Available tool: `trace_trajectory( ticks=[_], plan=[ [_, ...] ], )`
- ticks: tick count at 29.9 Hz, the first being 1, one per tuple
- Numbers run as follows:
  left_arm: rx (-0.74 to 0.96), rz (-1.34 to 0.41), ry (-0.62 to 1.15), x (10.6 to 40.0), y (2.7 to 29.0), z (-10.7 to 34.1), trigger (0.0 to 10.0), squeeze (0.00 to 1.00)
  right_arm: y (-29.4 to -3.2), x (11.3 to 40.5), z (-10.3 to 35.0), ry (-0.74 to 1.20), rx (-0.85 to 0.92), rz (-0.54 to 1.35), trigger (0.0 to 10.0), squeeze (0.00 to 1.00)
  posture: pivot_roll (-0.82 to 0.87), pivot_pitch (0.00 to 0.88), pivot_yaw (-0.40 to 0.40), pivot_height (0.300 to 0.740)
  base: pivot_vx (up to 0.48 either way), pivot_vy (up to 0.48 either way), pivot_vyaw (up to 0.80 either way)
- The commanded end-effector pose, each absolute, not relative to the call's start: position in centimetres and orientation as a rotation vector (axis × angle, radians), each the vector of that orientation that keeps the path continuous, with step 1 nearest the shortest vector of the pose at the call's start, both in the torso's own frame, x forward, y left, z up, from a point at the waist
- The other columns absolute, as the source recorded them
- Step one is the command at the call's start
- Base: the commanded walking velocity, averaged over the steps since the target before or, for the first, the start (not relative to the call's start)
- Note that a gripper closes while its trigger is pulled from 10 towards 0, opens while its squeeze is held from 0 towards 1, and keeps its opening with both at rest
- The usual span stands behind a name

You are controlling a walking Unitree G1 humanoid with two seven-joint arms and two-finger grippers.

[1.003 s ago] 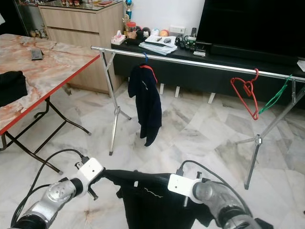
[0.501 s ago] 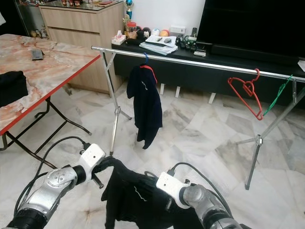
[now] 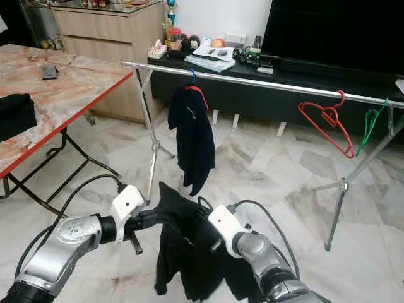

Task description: Hang hanger

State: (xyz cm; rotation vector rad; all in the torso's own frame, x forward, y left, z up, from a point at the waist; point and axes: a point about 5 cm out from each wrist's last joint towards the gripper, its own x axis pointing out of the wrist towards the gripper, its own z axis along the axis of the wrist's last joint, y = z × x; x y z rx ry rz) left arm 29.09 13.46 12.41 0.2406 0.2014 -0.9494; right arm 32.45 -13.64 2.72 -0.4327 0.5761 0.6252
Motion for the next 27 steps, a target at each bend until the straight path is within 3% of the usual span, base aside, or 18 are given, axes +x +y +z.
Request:
trace_trajectory(
  ticks=[1, 2, 4, 5, 16, 22, 27],
  plan=[
    [0.238, -0.971, 0.188, 28.8, 13.3, 12.9, 10.0, 0.00, -13.5, 32.9, 3.3, 0.548, -0.399, 0.624, 10.0, 0.00, 0.13, 0.025, -0.041, 0.740, 0.000, 0.000, 0.00],
    [0.231, -0.971, 0.193, 28.8, 13.3, 12.9, 10.0, 0.95, -13.5, 32.9, 3.3, 0.547, -0.410, 0.625, 10.0, 0.00, 0.13, 0.024, -0.040, 0.740, 0.000, 0.000, 0.00],
    [0.225, -0.973, 0.200, 28.7, 13.3, 12.9, 10.0, 0.95, -13.5, 32.9, 3.3, 0.547, -0.416, 0.622, 10.0, 0.00, 0.13, 0.024, -0.040, 0.740, 0.000, 0.000, 0.00],
    [0.219, -0.979, 0.206, 28.6, 13.3, 13.0, 10.0, 1.00, -13.6, 32.9, 3.3, 0.543, -0.406, 0.611, 10.0, 0.00, 0.13, 0.024, -0.040, 0.740, 0.000, 0.000, 0.00],
    [0.213, -0.989, 0.208, 28.4, 13.5, 13.4, 10.0, 1.00, -14.0, 33.6, 4.3, 0.474, -0.406, 0.569, 10.0, 0.00, 0.13, 0.025, -0.040, 0.740, 0.000, 0.000, 0.00],
    [0.261, -0.943, 0.228, 28.6, 14.8, 13.1, 10.0, 1.00, -14.4, 33.5, 4.6, 0.434, -0.487, 0.660, 10.0, 0.00, 0.14, 0.025, -0.043, 0.740, 0.000, 0.000, 0.00],
    [0.387, -0.975, 0.339, 27.9, 16.3, 11.7, 10.0, 1.00, -15.0, 32.3, 3.9, 0.465, -0.633, 0.850, 10.0, 0.00, 0.14, 0.024, -0.046, 0.740, 0.000, 0.000, 0.00]
  ],
)
